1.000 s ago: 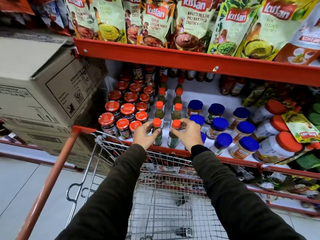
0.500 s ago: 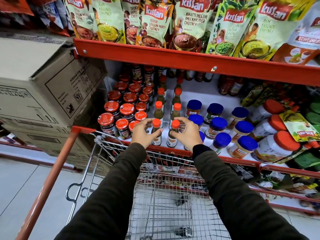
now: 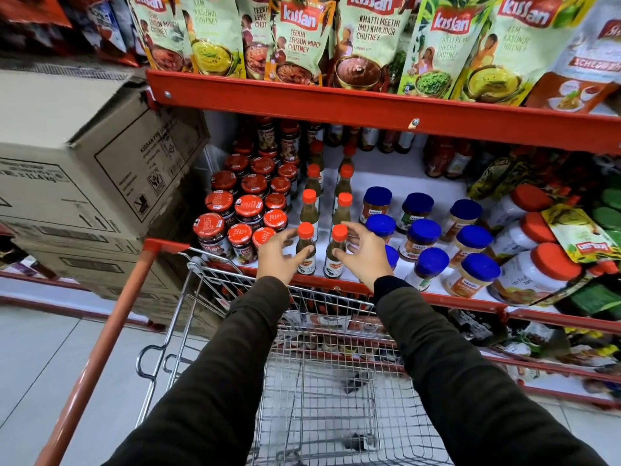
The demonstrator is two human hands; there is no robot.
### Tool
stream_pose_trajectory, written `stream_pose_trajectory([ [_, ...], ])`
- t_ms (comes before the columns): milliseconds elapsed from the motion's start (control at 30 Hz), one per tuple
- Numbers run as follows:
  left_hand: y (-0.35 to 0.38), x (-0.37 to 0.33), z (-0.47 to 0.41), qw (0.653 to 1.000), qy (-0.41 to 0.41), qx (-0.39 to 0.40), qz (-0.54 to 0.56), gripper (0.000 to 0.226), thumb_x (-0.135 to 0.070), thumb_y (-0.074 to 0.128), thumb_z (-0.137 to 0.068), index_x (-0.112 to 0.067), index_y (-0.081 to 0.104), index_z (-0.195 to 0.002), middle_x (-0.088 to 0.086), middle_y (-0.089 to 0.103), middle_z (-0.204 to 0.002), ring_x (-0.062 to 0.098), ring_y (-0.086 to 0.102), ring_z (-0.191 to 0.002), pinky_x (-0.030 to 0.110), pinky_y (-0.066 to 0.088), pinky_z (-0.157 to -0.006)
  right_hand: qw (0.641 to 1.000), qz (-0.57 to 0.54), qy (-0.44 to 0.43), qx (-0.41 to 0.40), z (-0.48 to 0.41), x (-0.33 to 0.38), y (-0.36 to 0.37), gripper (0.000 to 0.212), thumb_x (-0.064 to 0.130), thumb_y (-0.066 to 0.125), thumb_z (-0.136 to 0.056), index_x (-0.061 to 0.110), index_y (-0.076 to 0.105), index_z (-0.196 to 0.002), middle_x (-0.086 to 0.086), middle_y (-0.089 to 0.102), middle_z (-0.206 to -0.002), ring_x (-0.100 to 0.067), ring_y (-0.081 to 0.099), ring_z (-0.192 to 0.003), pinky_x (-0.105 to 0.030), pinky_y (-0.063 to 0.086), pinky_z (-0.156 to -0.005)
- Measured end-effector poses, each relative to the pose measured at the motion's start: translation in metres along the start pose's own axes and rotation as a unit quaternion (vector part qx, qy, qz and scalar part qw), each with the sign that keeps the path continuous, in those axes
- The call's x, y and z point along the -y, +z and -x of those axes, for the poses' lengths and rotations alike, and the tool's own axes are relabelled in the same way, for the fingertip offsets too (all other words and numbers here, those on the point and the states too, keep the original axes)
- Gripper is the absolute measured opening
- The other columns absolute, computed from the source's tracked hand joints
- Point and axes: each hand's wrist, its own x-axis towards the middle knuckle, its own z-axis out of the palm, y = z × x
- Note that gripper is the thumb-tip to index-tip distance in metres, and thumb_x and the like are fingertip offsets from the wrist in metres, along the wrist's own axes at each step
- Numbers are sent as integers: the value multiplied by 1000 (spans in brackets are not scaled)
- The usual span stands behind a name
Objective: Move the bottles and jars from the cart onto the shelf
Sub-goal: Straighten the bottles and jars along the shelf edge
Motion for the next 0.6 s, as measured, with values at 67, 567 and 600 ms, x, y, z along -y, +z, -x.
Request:
stream_pose_trajectory([
  [67,3,0,11,999,-5,-32,15,56,-31,79,-80,-20,58,-131,2,61,-129,20,61,-115,38,54,-95,998,-46,-10,-36,11,-5,-5,53,6,73,-84,18,57,-133,-1,66,-128,-14,62,-116,-33,54,-100],
  [567,139,-73,103,990,32,-22,139,26,-32,62,-93,-21,65,-116,-1,61,-115,-12,56,-103,13,43,-90,972,-151,98,-153,67,-86,-110,69,61,42,-95,28,27,-154,0,12,-167,-6,9,-148,-39,9,-120],
  [600,150,-77,105,984,0,20,177,32,-42,55,-95,-25,63,-121,-2,61,-123,-12,55,-111,15,43,-97,969,-176,114,-128,66,-88,-113,69,61,37,-97,29,21,-156,4,9,-168,0,6,-144,-37,5,-121],
])
